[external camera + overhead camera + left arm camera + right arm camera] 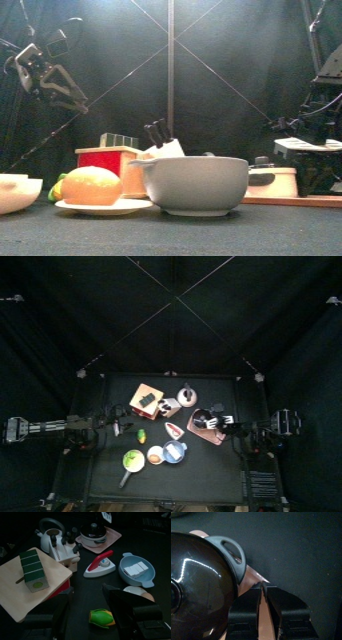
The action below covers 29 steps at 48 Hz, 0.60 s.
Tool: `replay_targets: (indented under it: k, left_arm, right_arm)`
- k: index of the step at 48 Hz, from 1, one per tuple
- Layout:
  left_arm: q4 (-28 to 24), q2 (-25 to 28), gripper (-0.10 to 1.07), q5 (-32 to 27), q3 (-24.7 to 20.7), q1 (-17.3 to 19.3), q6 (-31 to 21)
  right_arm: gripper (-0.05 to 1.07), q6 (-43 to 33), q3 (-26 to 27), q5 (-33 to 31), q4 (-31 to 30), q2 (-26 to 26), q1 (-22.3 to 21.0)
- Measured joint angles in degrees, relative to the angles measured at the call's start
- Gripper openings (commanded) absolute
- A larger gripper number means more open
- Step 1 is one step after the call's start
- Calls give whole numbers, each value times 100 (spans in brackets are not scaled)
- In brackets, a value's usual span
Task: Push plate back
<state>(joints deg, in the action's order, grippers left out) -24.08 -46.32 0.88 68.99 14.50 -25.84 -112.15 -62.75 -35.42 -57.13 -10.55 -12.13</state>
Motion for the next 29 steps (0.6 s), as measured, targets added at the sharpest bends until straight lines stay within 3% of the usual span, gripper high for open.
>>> replay_targets:
  k: [14,20,29]
  left_arm:
    - [0,9,87,-9,9,-9,-9]
    - [0,0,87,-9,18,0,0]
    - [9,0,87,-9,18,0,0]
  right_arm:
    - [54,35,88,325,-290,18,-378]
    - [54,53,88,308,-264,0,-369]
    - [54,88,79,35,-79,-466,-132]
